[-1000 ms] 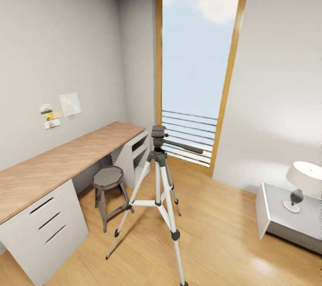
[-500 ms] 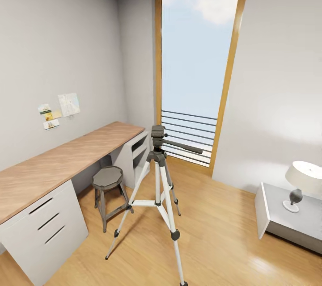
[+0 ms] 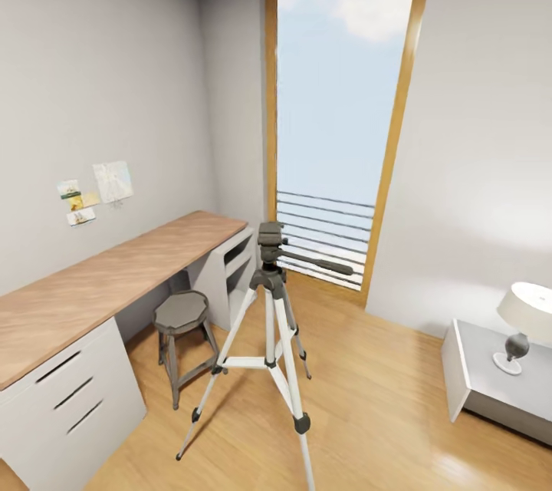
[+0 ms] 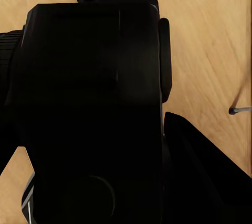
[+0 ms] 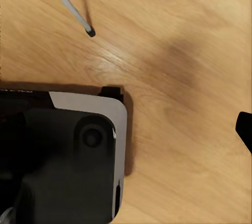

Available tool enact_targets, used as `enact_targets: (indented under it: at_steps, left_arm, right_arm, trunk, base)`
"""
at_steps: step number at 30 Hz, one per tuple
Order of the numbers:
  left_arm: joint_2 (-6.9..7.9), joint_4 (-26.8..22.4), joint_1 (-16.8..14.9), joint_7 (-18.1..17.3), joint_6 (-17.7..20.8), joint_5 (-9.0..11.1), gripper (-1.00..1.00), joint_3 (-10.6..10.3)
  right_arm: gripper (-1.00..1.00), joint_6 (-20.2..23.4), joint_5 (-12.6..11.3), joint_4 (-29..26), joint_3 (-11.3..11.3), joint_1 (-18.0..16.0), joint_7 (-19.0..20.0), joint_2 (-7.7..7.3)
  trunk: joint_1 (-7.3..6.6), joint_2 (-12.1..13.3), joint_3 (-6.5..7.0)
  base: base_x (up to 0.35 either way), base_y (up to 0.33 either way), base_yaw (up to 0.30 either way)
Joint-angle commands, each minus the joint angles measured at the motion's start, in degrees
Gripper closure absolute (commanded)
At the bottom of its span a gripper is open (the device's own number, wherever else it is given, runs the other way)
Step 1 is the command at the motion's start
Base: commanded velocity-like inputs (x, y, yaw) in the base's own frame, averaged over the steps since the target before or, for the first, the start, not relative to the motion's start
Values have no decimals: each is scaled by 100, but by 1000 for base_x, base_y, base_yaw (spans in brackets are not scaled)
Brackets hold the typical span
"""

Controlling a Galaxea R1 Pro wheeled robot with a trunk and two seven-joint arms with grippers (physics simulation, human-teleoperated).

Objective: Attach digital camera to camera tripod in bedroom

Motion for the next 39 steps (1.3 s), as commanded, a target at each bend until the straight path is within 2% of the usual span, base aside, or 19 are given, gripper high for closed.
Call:
enact_targets:
  at_steps: [1,15,39]
  left_arm:
    - [3,-2,0,-8,23,48,100,-47]
    - [3,4,0,-3,22,55,100,-47]
    - [3,4,0,-3,22,55,100,-46]
  right_arm:
    - [-100,5,56,8,-49,-4,13,-1]
    - [-100,3,61,8,-41,-7,14,22]
    - [-100,-10,63,8,-41,-4,16,6]
  trunk:
    - [1,-8,-2]
    - [1,-8,-12]
    - [1,-8,-213]
  base:
    - [82,0,0]
    - [17,0,0]
    - [0,0,54]
